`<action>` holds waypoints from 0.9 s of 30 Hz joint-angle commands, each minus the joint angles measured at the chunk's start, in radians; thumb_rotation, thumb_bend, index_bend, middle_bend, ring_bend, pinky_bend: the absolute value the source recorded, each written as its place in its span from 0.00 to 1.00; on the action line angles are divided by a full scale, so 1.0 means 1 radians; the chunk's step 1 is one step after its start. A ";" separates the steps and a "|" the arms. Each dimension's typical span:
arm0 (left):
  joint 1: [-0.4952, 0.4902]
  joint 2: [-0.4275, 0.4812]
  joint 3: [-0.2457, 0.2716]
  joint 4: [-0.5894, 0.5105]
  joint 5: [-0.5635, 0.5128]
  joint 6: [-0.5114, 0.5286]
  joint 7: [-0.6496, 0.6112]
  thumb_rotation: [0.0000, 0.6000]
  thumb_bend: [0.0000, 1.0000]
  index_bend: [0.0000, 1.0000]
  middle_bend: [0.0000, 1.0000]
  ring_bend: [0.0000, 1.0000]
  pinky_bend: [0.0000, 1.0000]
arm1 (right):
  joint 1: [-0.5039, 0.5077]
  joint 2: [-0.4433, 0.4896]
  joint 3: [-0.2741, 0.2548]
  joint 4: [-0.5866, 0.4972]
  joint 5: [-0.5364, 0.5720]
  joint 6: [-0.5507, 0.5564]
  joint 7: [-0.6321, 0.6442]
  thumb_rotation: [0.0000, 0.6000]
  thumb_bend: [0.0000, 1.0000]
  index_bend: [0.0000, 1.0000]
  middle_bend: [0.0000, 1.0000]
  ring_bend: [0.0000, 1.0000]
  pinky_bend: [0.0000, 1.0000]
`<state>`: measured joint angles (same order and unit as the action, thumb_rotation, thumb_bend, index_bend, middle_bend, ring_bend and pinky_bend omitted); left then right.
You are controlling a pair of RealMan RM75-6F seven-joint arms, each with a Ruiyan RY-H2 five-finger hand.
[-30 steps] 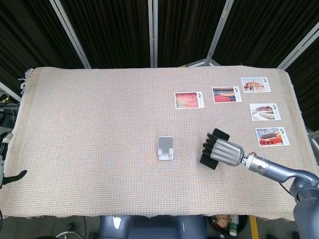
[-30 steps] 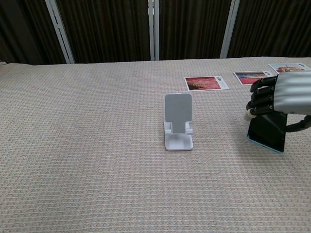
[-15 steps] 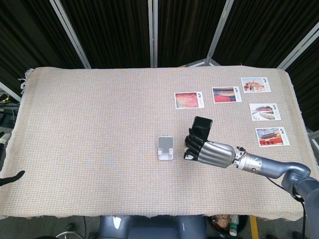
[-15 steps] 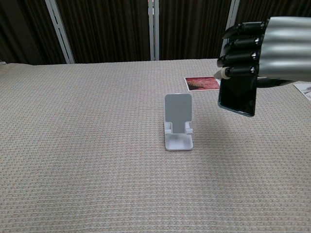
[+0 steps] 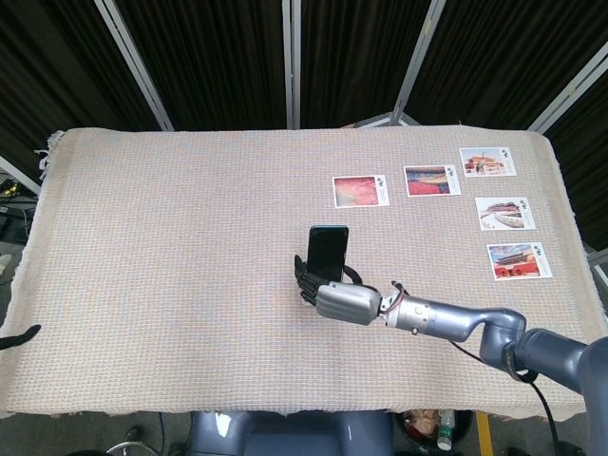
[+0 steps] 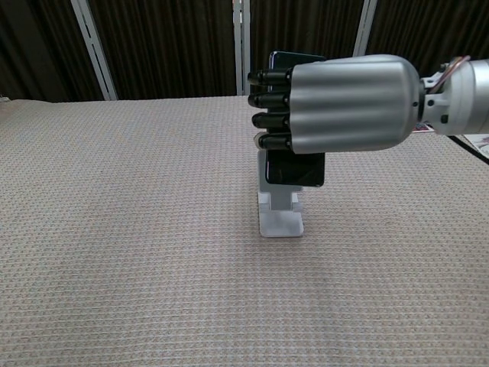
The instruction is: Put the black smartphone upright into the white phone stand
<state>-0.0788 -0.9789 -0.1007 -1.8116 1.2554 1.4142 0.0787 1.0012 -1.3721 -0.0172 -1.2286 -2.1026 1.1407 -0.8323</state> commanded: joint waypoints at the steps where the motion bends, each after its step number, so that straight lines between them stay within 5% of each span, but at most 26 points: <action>1: 0.000 0.001 -0.002 0.004 -0.007 -0.003 -0.005 1.00 0.00 0.00 0.00 0.00 0.00 | 0.002 -0.045 0.049 -0.039 0.063 -0.101 -0.125 1.00 0.15 0.48 0.41 0.22 0.21; 12: -0.003 0.004 -0.004 0.007 -0.017 -0.012 -0.009 1.00 0.00 0.00 0.00 0.00 0.00 | -0.026 -0.123 0.087 -0.058 0.142 -0.226 -0.331 1.00 0.15 0.49 0.41 0.22 0.20; 27: -0.004 0.004 -0.004 0.005 -0.020 -0.010 -0.003 1.00 0.00 0.00 0.00 0.00 0.00 | -0.087 -0.189 0.087 -0.006 0.166 -0.203 -0.462 1.00 0.16 0.51 0.41 0.21 0.17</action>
<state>-0.0831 -0.9751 -0.1045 -1.8069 1.2356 1.4044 0.0751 0.9164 -1.5588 0.0716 -1.2382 -1.9351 0.9346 -1.2913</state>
